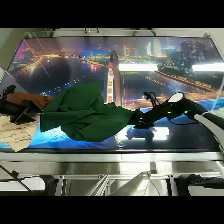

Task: Fold the shirts.

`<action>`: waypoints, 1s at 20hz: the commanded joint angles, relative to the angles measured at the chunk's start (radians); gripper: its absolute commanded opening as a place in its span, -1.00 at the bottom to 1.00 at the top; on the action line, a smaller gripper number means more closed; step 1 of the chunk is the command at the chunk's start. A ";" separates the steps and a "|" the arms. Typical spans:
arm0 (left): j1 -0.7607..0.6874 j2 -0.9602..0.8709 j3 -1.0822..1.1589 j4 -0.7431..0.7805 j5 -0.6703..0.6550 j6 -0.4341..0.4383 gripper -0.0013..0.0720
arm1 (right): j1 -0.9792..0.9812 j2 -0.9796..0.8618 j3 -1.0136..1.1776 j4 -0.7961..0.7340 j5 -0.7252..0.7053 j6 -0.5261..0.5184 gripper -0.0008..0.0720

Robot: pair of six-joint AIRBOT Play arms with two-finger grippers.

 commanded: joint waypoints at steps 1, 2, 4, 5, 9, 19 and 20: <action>0.008 -0.075 0.031 0.008 0.011 0.008 0.96 | 0.055 -0.079 0.000 0.131 -0.047 -0.042 0.39; 0.005 -0.098 0.043 0.006 0.013 0.009 0.96 | 0.069 -0.098 0.000 0.167 -0.047 -0.048 0.39; -0.001 -0.148 0.077 0.004 0.018 0.009 0.93 | 0.098 -0.131 0.000 0.214 -0.064 -0.060 0.36; -0.006 -0.167 0.090 0.005 0.019 0.008 0.76 | 0.111 -0.141 0.000 0.243 -0.070 -0.080 0.07; -0.055 -0.233 0.139 0.004 0.057 0.009 0.18 | 0.146 -0.156 0.009 0.449 -0.106 -0.220 -0.26; -0.111 0.005 0.454 -0.438 -0.041 0.065 -0.93 | -0.146 0.236 0.194 0.539 -0.034 -0.307 -0.93; -0.103 0.057 0.505 -0.533 -0.044 0.063 -0.93 | -0.203 0.311 0.235 0.546 -0.011 -0.297 -0.93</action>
